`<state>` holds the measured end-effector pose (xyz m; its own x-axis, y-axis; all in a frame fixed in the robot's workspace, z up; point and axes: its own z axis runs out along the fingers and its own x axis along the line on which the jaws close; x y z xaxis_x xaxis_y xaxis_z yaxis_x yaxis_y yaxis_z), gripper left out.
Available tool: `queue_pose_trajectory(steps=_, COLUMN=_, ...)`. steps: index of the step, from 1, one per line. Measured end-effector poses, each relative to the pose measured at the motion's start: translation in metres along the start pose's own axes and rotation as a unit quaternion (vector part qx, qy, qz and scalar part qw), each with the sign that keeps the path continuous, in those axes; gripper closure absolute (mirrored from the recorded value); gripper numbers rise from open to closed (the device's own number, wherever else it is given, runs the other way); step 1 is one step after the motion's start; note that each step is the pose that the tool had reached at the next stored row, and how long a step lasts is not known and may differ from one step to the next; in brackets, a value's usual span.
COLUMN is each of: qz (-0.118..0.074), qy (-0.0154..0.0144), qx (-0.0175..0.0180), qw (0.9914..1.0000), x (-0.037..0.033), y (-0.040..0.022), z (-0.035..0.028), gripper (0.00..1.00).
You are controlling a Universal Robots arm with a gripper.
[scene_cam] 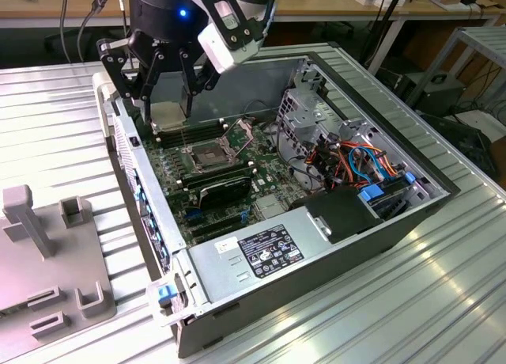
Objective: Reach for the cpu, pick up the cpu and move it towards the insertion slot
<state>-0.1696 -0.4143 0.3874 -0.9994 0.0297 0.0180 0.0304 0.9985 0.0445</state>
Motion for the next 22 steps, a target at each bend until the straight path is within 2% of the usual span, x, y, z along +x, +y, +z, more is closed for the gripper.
queue_pose_trajectory(steps=4, qz=0.0, qy=0.0, qx=0.0, qw=1.0, x=-0.0004, y=0.0054, z=0.0004, gripper=0.45)
queue_pose_trajectory(steps=8, qz=0.0, qy=0.0, qx=-0.0001, qw=1.0, x=-0.0009, y=0.0138, z=0.001, gripper=0.45)
queue_pose_trajectory(steps=22, qz=0.0, qy=0.0, qx=0.0, qw=1.0, x=-0.0017, y=0.0372, z=0.0024, gripper=0.45)
